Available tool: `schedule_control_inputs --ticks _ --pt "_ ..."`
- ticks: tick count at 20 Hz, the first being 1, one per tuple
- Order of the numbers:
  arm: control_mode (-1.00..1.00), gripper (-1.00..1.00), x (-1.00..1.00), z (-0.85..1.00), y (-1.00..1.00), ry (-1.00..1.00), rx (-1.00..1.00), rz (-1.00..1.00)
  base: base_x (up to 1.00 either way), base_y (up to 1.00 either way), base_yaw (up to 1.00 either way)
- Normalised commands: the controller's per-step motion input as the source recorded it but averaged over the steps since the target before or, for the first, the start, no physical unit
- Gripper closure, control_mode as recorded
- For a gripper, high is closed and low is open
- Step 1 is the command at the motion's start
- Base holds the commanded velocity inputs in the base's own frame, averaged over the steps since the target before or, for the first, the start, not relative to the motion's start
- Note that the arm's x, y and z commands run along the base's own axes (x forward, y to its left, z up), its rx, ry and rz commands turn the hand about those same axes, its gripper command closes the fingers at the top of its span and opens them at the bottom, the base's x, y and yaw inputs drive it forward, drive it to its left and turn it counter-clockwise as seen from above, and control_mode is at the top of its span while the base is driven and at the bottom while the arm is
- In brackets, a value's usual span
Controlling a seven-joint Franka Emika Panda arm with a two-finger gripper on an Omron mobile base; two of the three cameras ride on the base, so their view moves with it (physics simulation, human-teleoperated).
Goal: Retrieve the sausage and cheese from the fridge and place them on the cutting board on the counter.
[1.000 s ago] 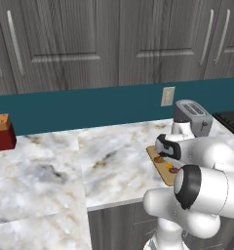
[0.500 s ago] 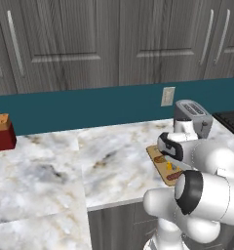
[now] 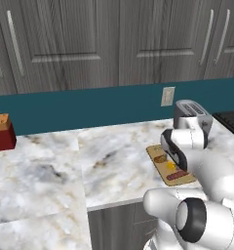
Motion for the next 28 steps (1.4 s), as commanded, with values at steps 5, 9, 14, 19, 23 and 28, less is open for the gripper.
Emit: schedule_control_inputs --ticks 5,9,14,19,23,28 --pt "-1.0 -1.0 -0.59 0.2 0.14 -0.1 -0.05 0.41 0.0 0.0 0.0" --pt "-1.0 -1.0 -0.57 0.18 0.2 -0.21 0.0 0.34 0.0 0.0 0.0" --pt "-1.0 -1.0 -0.55 0.2 0.19 -0.23 0.0 0.33 0.0 0.0 0.0" --pt "-1.0 -1.0 -0.52 0.27 0.12 -0.34 0.0 0.33 0.0 0.0 0.0" --pt "-1.0 -1.0 -0.56 0.14 0.14 -0.48 -0.02 0.24 0.0 0.0 0.0" --pt "-1.0 -1.0 -0.61 -0.01 0.15 -0.64 -0.09 0.16 0.0 0.0 0.0"
